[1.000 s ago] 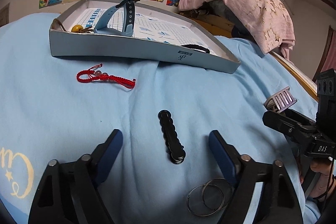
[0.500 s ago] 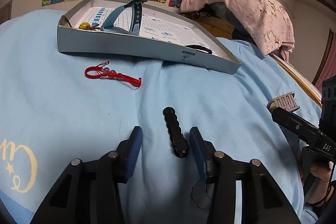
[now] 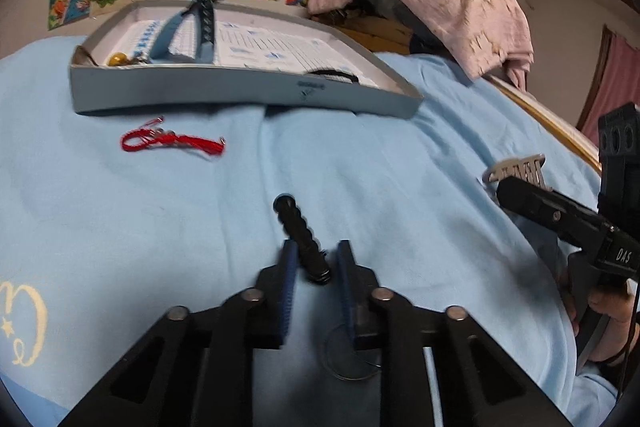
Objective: Organize jewelry
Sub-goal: 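Grasp the black beaded hair tie with the left tool while the right tool lifts the clip, then carry the clip and hair tie into the grey tray and open both tools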
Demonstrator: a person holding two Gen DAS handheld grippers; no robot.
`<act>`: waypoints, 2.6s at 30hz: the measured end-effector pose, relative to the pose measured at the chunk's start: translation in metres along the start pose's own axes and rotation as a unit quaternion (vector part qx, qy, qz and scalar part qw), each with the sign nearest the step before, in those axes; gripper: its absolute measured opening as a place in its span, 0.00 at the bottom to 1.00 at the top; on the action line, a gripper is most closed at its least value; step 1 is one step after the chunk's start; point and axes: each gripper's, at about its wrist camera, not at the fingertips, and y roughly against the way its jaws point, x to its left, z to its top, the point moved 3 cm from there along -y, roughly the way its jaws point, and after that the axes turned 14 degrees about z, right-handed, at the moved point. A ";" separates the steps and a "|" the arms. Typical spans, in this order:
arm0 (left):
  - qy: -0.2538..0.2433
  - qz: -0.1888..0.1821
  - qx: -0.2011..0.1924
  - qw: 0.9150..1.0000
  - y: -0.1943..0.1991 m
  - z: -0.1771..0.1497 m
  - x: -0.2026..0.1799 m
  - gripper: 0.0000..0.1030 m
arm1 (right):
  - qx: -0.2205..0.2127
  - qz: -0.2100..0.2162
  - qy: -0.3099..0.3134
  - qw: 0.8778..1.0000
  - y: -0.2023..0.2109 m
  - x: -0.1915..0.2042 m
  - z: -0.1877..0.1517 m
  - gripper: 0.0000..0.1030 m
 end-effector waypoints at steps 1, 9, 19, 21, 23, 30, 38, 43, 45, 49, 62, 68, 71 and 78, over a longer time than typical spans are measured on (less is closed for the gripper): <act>-0.001 0.002 0.002 1.000 -0.001 0.000 0.000 0.16 | 0.002 0.000 -0.002 1.000 0.000 0.000 0.000 0.97; 0.002 -0.007 0.001 1.000 0.001 -0.003 0.003 0.15 | 0.009 -0.024 -0.016 1.000 0.006 -0.002 -0.007 0.66; 0.009 -0.016 0.001 1.000 0.000 -0.003 0.006 0.15 | 0.037 -0.044 -0.025 0.998 0.003 -0.004 -0.013 0.44; 0.009 -0.016 0.001 1.000 0.000 -0.003 0.006 0.15 | 0.037 -0.048 -0.023 0.998 0.006 -0.003 -0.014 0.45; 0.009 -0.017 0.001 1.000 0.000 -0.003 0.006 0.15 | 0.044 -0.048 -0.030 0.997 0.008 -0.003 -0.016 0.49; 0.000 -0.029 -0.003 1.000 0.003 -0.004 0.002 0.15 | 0.049 -0.046 -0.033 0.997 0.019 0.002 -0.024 0.59; -0.001 -0.042 -0.002 0.999 0.003 -0.004 0.001 0.15 | 0.035 -0.067 -0.040 0.996 0.039 0.006 -0.035 0.59; 0.004 -0.054 -0.008 0.999 0.006 -0.004 0.003 0.14 | 0.038 -0.063 -0.021 0.997 0.036 0.010 -0.034 0.46; 0.007 -0.058 -0.007 0.998 0.007 0.000 0.003 0.14 | 0.036 -0.050 -0.020 0.998 0.035 0.011 -0.032 0.46; 0.004 -0.051 -0.024 0.998 0.014 0.019 0.000 0.14 | 0.021 -0.027 -0.020 0.999 0.034 0.012 -0.020 0.46; 0.029 -0.009 -0.081 0.996 -0.010 0.137 0.011 0.14 | -0.012 -0.006 0.014 1.000 -0.037 0.006 0.092 0.46; 0.029 0.011 -0.037 0.999 -0.053 0.148 0.013 0.14 | 0.020 -0.025 -0.007 0.999 -0.089 -0.022 0.117 0.46; 0.023 0.014 -0.029 0.999 -0.061 0.139 0.016 0.14 | 0.031 -0.031 -0.030 0.999 -0.104 -0.036 0.105 0.46; 0.039 -0.001 -0.030 0.999 -0.060 0.132 0.020 0.14 | 0.032 -0.027 -0.025 0.999 -0.108 -0.034 0.096 0.46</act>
